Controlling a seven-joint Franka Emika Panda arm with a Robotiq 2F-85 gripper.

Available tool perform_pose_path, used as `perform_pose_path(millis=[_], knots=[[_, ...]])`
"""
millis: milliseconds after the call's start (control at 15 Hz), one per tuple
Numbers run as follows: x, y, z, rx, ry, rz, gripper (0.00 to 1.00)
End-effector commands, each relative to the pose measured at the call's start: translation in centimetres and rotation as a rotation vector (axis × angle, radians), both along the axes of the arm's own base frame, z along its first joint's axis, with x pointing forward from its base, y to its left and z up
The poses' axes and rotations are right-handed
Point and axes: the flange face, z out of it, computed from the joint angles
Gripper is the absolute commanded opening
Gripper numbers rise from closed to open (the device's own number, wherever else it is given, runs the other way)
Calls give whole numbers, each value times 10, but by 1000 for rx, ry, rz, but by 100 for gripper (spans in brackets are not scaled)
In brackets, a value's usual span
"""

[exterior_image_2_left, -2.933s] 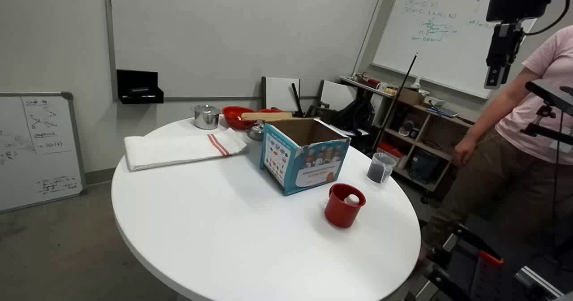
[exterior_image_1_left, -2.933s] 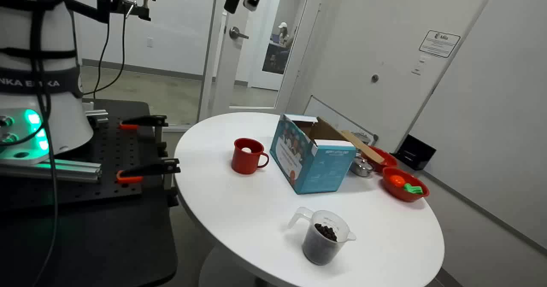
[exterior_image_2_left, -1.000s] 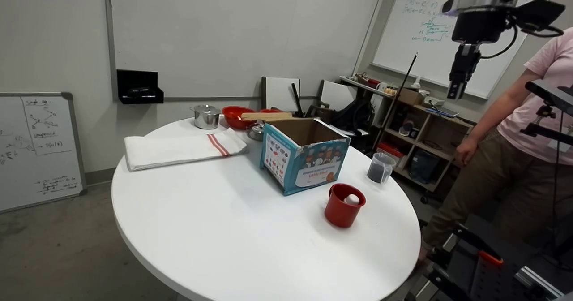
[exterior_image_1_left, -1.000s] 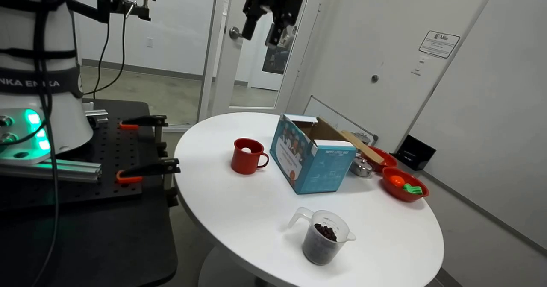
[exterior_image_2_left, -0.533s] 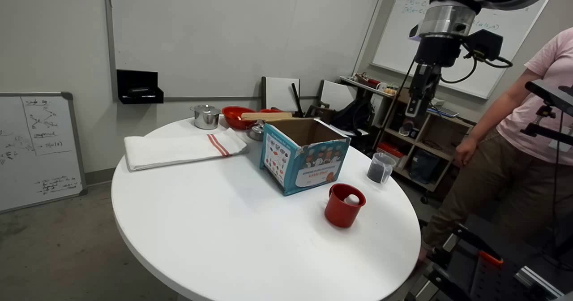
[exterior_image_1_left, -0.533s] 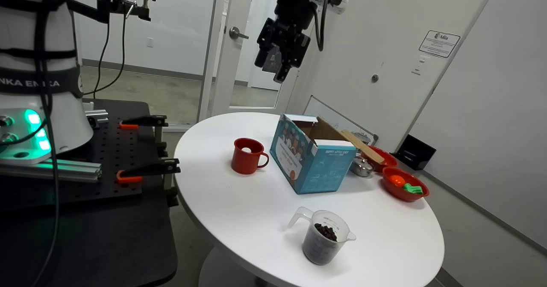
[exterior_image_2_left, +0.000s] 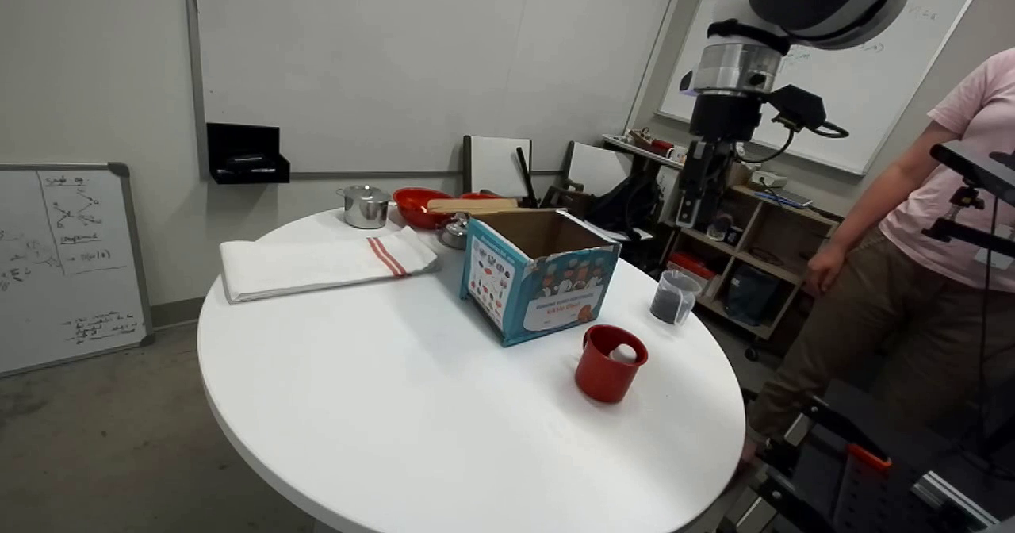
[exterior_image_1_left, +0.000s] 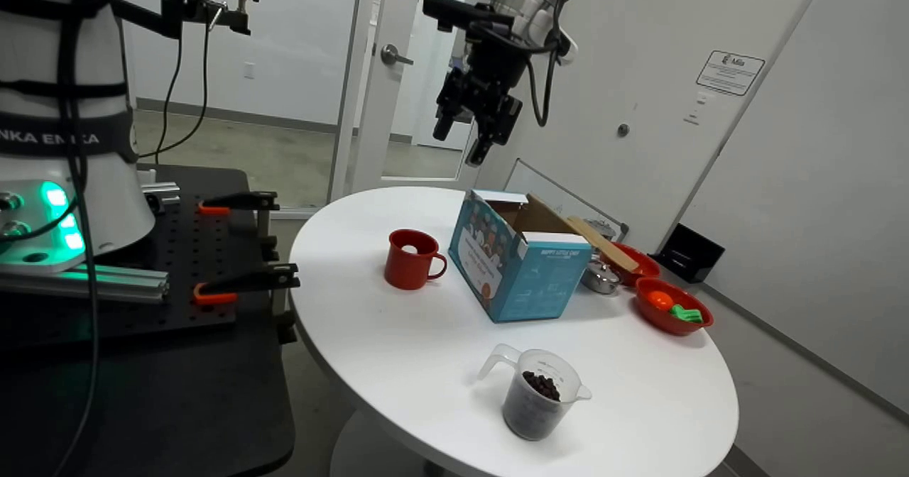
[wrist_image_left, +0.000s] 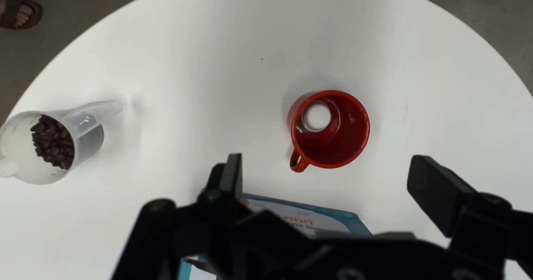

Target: Move the red mug from the left to the right

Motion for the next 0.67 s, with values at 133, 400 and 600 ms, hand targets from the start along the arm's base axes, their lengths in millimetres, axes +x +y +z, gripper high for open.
perform_pose_path(millis=[133,400,600], knots=[[33,14,-36,-5,22,38,100],[42,14,-67,-26,43,41,100],[40,4,-96,-25,82,26,100]])
